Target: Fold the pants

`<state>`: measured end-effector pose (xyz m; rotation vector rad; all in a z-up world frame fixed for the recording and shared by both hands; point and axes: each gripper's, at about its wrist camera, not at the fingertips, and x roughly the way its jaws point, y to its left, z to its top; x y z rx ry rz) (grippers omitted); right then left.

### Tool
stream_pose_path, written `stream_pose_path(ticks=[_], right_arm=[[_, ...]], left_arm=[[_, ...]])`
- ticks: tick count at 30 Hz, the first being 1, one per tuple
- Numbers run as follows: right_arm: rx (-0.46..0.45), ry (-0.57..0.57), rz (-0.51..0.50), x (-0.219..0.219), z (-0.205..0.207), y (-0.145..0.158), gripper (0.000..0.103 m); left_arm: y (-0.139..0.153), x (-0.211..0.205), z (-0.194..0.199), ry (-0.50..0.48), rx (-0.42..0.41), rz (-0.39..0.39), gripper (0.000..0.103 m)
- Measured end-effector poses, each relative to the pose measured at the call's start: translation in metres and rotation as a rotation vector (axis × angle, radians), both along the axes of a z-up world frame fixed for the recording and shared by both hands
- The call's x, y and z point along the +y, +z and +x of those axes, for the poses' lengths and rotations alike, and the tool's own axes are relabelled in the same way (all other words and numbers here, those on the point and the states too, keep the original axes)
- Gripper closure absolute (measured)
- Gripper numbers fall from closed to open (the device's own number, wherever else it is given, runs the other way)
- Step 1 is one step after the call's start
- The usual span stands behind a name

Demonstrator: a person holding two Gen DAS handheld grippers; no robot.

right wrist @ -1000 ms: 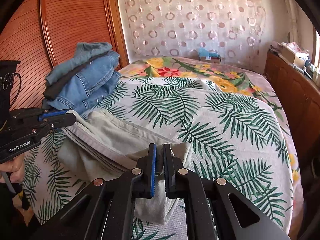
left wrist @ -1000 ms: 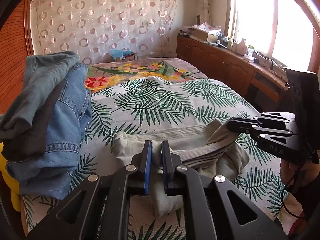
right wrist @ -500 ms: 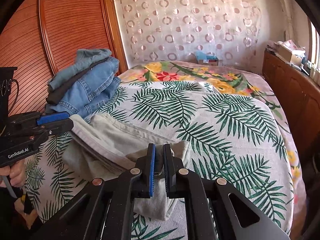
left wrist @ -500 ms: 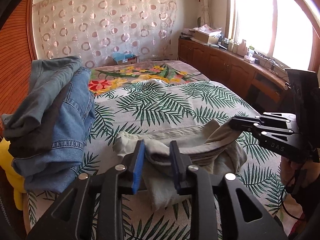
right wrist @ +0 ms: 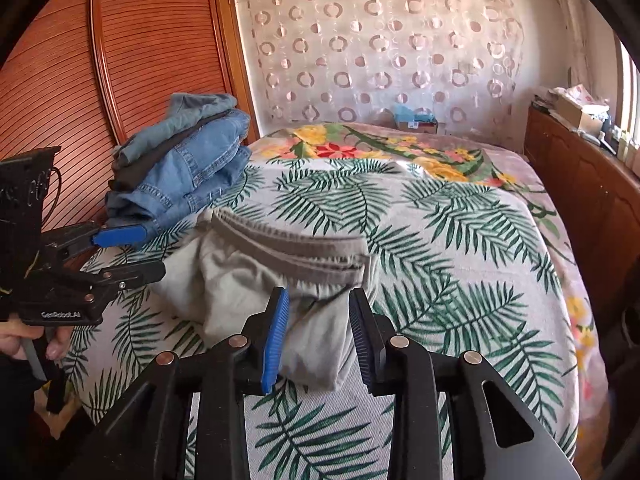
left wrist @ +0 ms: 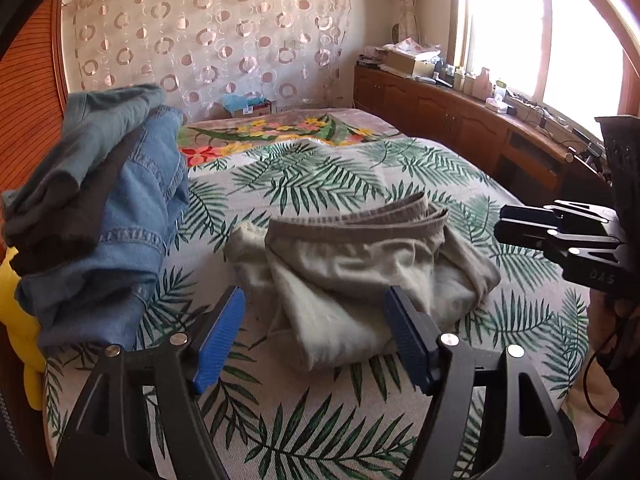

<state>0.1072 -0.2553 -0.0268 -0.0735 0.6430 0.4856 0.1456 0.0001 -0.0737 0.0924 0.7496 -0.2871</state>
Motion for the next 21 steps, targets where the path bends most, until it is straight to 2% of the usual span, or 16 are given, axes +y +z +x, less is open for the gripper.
stream_pose_path(ticks=[4, 9, 13, 16, 17, 18, 21], right_arm=[[0.044, 0.009, -0.021, -0.001, 0.0, -0.013, 0.071], [0.108, 0.024, -0.031, -0.002, 0.006, -0.026, 0.071], [0.145, 0.039, -0.033, 0.0, 0.012, -0.032, 0.071], [0.152, 0.047, -0.039, 0.002, 0.014, -0.035, 0.072], [0.152, 0.058, -0.035, 0.002, 0.013, -0.035, 0.084], [0.15, 0.062, -0.035, 0.002, 0.013, -0.035, 0.09], [0.123, 0.054, -0.033, -0.002, 0.012, -0.032, 0.094]], left_arm=[[-0.014, 0.003, -0.002, -0.018, 0.037, 0.003, 0.032], [-0.026, 0.001, 0.001, -0.034, 0.085, 0.011, 0.05], [-0.032, -0.002, 0.001, -0.044, 0.096, 0.03, 0.052], [-0.033, -0.002, 0.001, -0.052, 0.1, 0.025, 0.062], [-0.033, -0.003, 0.001, -0.06, 0.1, 0.024, 0.071], [-0.033, -0.003, 0.001, -0.065, 0.101, 0.026, 0.078], [-0.029, 0.0, -0.004, -0.07, 0.081, 0.02, 0.084]])
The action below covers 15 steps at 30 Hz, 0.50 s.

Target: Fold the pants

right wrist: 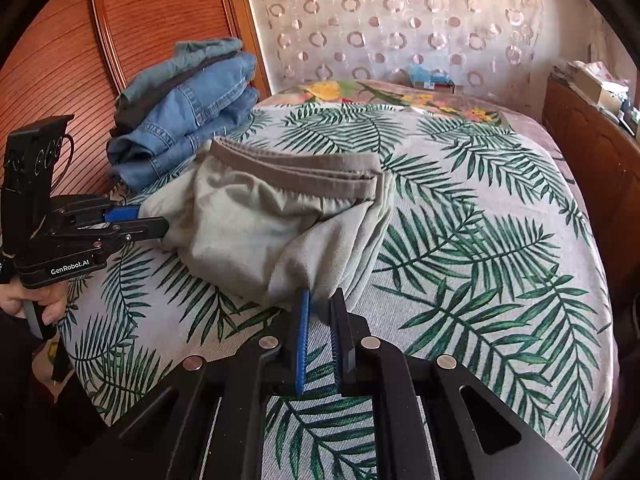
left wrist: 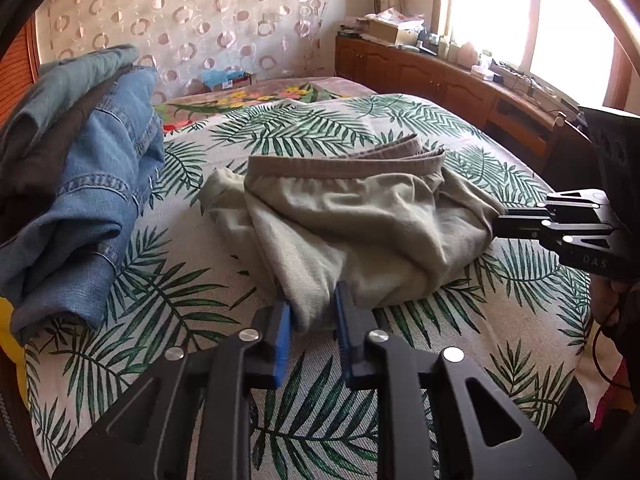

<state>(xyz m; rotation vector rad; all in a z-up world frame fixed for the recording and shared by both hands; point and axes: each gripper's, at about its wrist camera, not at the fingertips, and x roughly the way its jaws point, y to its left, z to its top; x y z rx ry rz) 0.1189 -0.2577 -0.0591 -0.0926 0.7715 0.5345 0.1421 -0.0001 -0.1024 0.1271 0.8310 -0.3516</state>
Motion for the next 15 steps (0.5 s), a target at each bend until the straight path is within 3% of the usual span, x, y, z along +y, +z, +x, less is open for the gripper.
stream_pose_path(ticks=[6, 15], right_arm=[[-0.039, -0.025, 0.01, -0.015, -0.009, 0.007, 0.097], [-0.038, -0.003, 0.005, -0.02, -0.033, 0.008, 0.097]], left_arm=[[0.013, 0.014, -0.01, -0.002, -0.028, -0.048, 0.086], [0.012, 0.012, -0.04, -0.015, -0.027, -0.06, 0.086]])
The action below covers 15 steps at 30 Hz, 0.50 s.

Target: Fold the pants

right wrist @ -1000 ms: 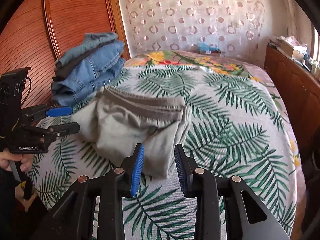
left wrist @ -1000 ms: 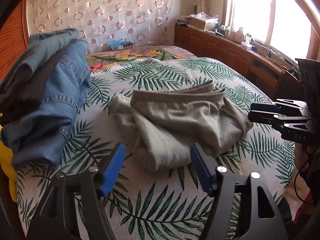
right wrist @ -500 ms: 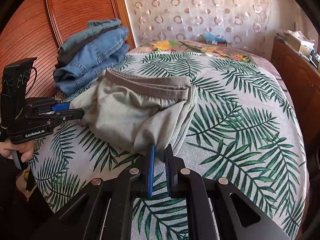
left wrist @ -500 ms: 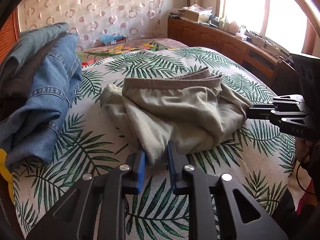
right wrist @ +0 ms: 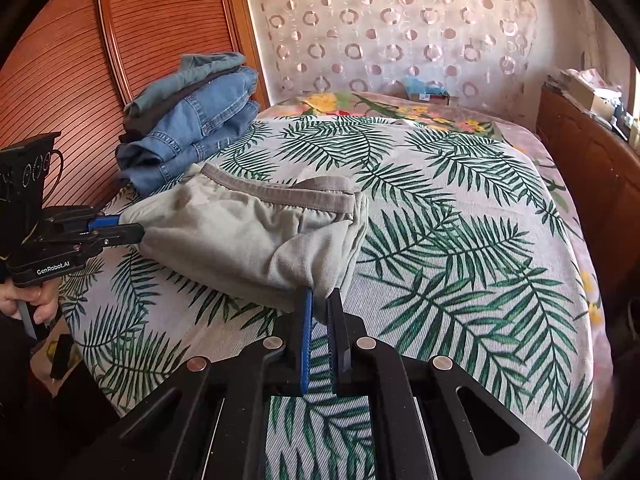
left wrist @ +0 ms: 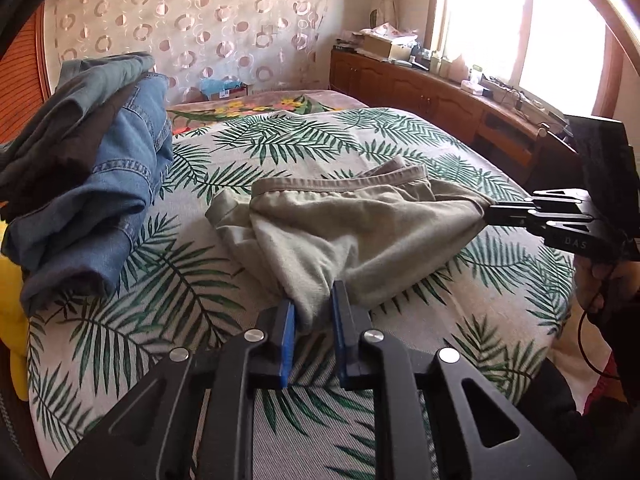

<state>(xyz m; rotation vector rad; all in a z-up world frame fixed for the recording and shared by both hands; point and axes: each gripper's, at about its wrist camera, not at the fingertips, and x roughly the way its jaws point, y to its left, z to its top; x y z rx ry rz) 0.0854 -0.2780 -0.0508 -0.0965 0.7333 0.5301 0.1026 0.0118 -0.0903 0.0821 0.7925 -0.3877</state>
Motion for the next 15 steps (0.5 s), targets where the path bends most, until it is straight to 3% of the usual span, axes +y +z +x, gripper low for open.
stream_pose_path(ticks=[6, 15], right_arm=[[0.0, 0.017, 0.018, -0.004, -0.023, 0.005, 0.097], [-0.008, 0.01, 0.008, -0.004, -0.035, 0.01, 0.096]], left_arm=[[-0.004, -0.001, -0.028, 0.016, 0.001, -0.006, 0.085], [-0.003, -0.004, -0.034, 0.039, 0.014, 0.011, 0.08]])
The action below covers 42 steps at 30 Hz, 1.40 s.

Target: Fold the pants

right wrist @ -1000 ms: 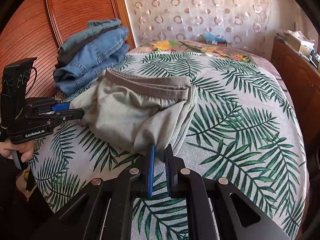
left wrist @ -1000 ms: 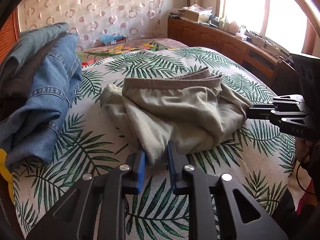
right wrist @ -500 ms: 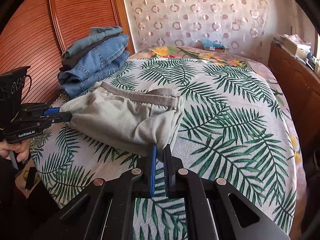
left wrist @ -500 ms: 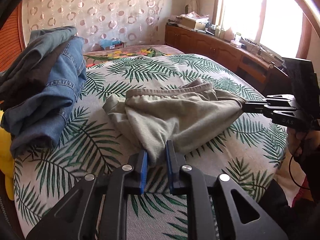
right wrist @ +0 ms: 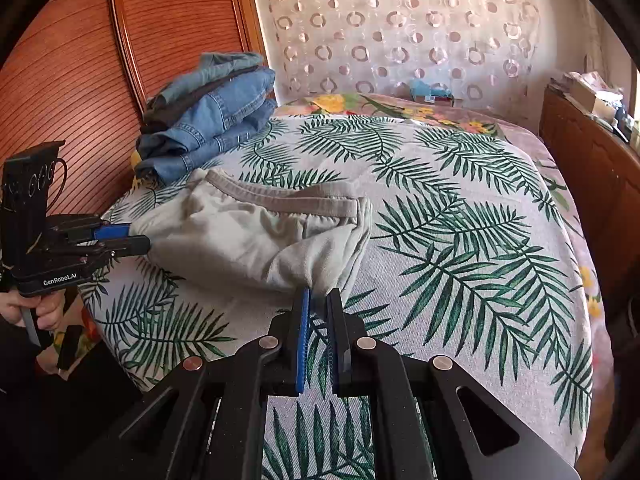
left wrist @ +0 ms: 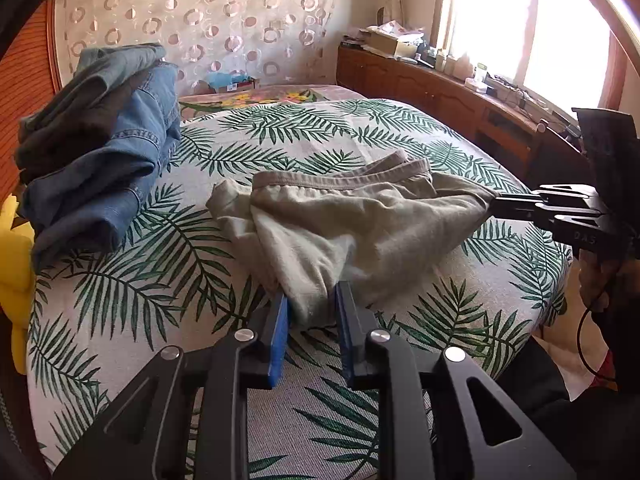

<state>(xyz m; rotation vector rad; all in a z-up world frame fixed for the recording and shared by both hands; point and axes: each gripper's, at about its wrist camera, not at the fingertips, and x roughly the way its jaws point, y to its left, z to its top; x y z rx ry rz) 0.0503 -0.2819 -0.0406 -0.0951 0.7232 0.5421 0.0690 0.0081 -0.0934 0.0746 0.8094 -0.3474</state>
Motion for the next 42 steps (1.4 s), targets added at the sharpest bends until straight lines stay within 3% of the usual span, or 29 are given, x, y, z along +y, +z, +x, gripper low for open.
stream_pose_path(ticks=[4, 8, 10, 13, 14, 17, 23, 29, 34, 35, 36, 37, 39, 42], right_arm=[[-0.027, -0.015, 0.005, -0.004, -0.006, 0.01, 0.096], [-0.049, -0.032, 0.007, -0.008, -0.008, 0.016, 0.095], [-0.054, -0.038, 0.004, -0.007, -0.006, 0.016, 0.09], [-0.048, -0.052, -0.006, -0.004, 0.004, 0.011, 0.073], [-0.043, -0.054, -0.007, -0.002, 0.008, 0.009, 0.073], [-0.033, -0.056, -0.001, 0.005, 0.021, 0.005, 0.073], [-0.02, -0.041, -0.012, 0.018, 0.049, -0.001, 0.073], [0.01, -0.02, -0.011, 0.022, 0.075, -0.01, 0.073], [0.038, 0.01, -0.025, 0.03, 0.086, -0.017, 0.073], [0.039, 0.018, -0.028, 0.032, 0.087, -0.017, 0.075], [0.038, 0.027, -0.032, 0.035, 0.088, -0.018, 0.088], [0.026, 0.023, -0.039, 0.036, 0.088, -0.017, 0.092], [-0.003, 0.018, -0.04, 0.035, 0.086, -0.013, 0.099], [-0.054, 0.014, -0.015, 0.031, 0.082, -0.003, 0.102]], left_arm=[[0.009, -0.002, -0.006, -0.002, -0.022, -0.002, 0.072], [0.015, -0.005, -0.005, -0.01, -0.043, -0.002, 0.055], [0.015, -0.005, -0.002, -0.012, -0.043, 0.003, 0.054], [0.015, -0.006, 0.009, 0.001, -0.037, 0.002, 0.041], [0.015, -0.005, 0.012, 0.0, -0.034, -0.013, 0.034], [0.014, -0.006, 0.02, 0.0, -0.034, -0.028, 0.028], [0.012, -0.007, 0.04, 0.019, -0.044, -0.006, 0.028], [0.003, -0.001, 0.07, 0.031, -0.021, 0.008, 0.048], [-0.008, -0.004, 0.088, 0.025, 0.017, 0.034, 0.049], [-0.01, -0.004, 0.091, 0.021, 0.023, 0.039, 0.049], [-0.012, -0.004, 0.092, 0.02, 0.027, 0.042, 0.049], [-0.013, -0.005, 0.094, 0.02, 0.029, 0.046, 0.049], [-0.014, -0.006, 0.094, 0.022, 0.03, 0.048, 0.049], [-0.015, -0.006, 0.095, 0.026, 0.03, 0.049, 0.049]])
